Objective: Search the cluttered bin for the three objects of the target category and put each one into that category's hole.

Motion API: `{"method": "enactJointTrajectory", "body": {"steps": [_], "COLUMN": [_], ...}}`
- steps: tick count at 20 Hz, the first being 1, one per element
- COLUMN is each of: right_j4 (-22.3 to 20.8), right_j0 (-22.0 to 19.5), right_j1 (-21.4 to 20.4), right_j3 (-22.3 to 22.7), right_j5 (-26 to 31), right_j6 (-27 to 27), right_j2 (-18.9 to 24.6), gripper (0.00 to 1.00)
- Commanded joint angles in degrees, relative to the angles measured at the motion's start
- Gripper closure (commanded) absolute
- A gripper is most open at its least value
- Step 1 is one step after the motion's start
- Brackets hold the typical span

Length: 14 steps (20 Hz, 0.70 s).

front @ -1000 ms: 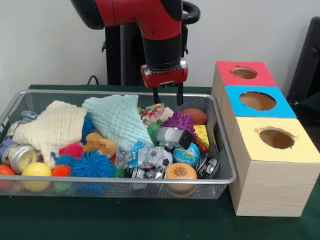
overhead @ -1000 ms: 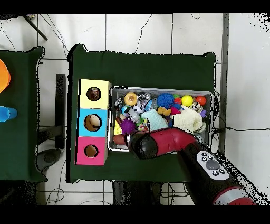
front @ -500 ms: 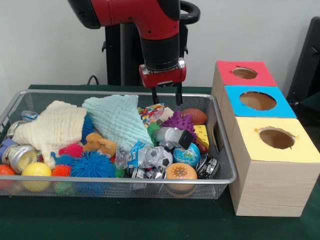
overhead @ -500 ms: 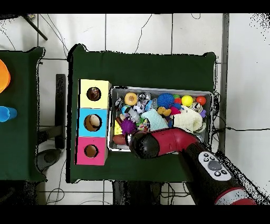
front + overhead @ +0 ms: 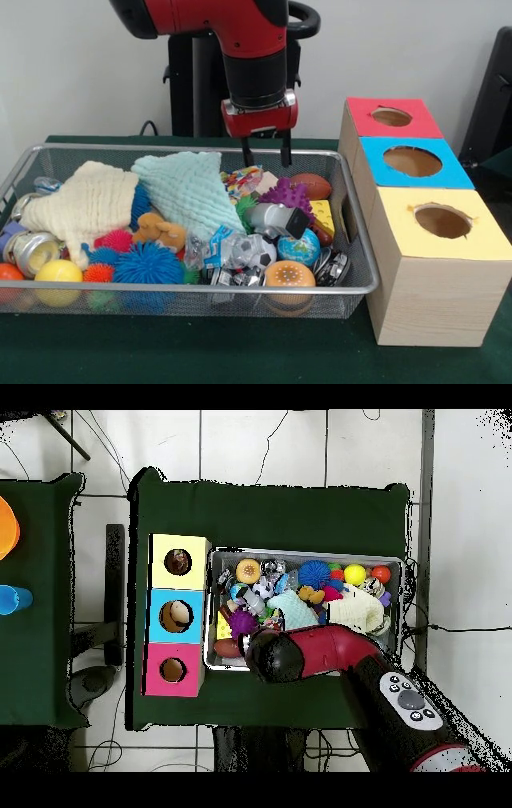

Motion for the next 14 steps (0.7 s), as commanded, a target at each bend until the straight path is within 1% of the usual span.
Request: {"method": "enactJointTrajectory", "body": {"steps": [1, 8, 14], "right_j4": [2.9, 3.9, 3.9], "right_j0": [-1.5, -2.1, -2.6], "right_j1": [-2.4, -3.3, -3.6], "right_j3": [-5.5, -5.4, -5.6], "right_j5": [2.6, 5.0, 5.2], "right_j6": [2.4, 0.5, -0.5], "right_j2": [0.1, 0.4, 0.4], "gripper": [0.0, 0.0, 0.0]}}
